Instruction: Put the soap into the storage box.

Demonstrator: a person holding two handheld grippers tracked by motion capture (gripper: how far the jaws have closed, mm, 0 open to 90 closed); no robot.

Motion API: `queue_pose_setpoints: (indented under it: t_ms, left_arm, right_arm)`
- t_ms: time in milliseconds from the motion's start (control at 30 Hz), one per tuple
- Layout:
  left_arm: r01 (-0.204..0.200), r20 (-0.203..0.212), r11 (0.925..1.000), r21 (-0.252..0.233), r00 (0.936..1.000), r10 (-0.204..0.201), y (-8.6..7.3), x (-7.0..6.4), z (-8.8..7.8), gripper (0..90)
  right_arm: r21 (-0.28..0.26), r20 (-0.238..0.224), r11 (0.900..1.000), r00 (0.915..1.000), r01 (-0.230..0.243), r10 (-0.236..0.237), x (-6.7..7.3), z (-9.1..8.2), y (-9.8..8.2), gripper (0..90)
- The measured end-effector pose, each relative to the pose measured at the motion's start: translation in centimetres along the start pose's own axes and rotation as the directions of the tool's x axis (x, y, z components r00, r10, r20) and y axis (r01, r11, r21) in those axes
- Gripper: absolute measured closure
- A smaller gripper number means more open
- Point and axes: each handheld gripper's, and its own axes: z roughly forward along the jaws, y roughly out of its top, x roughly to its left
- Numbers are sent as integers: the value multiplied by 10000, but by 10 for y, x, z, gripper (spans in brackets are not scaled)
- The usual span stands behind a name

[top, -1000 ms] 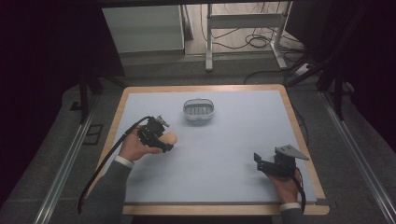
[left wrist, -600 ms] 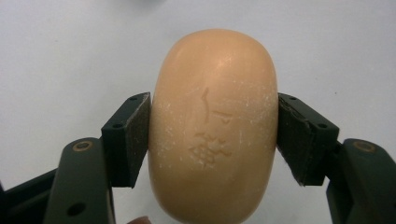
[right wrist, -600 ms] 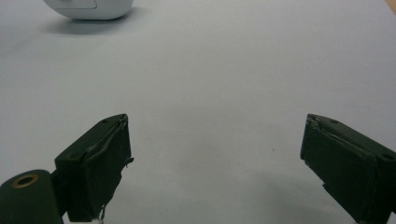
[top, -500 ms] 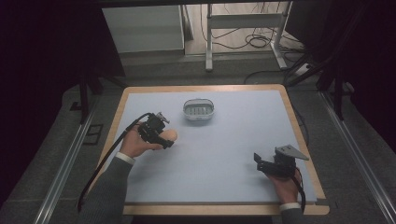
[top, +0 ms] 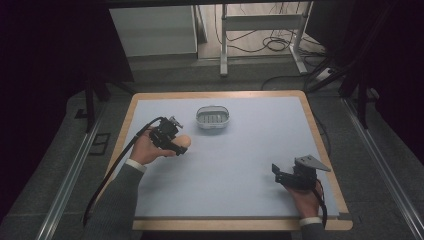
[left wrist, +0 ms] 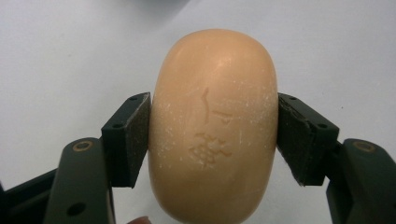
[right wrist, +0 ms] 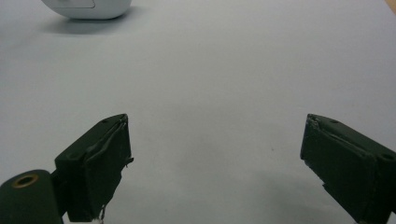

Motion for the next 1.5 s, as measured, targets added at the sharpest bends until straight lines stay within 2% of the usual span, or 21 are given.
queue_pose_setpoints:
  t_ms: [567, 733, 867, 933, 1267, 1300, 1400, 1500]
  left_arm:
    - [-211, -121, 9997, 74, 9997, 212, 15, 5, -4, 322]
    - [-129, -168, 9999, 56, 9998, 130, 18, 6, -3, 322]
    - [-187, -150, 9997, 123, 9997, 189, 21, 7, -2, 322]
    - [-136, 29, 9999, 65, 9999, 136, 24, 9, 0, 322]
    - [-205, 14, 9997, 149, 9998, 205, 35, 10, 2, 322]
    - [-255, 151, 9996, 156, 9996, 253, 37, 10, 2, 322]
    - [-263, 21, 9995, 179, 9997, 262, 40, 10, 2, 322]
    - [-236, 76, 9996, 131, 9997, 235, 43, 11, 2, 322]
  right_arm:
    - [1, 5, 10000, 10000, -22, 22, 0, 0, 0, 86]
    - [2, 11, 10000, 10000, -9, 9, 0, 0, 0, 86]
    - [26, 23, 10000, 10000, 12, -12, 0, 0, 0, 86]
    - [39, 32, 10000, 10000, 4, -4, 0, 0, 0, 86]
    - [31, 32, 10000, 10000, -8, 8, 0, 0, 0, 86]
    - [29, 33, 10000, 10000, -6, 6, 0, 0, 0, 86]
    - [38, 35, 10000, 10000, 4, -4, 0, 0, 0, 86]
    - [38, 34, 10000, 10000, -1, 1, 0, 0, 0, 86]
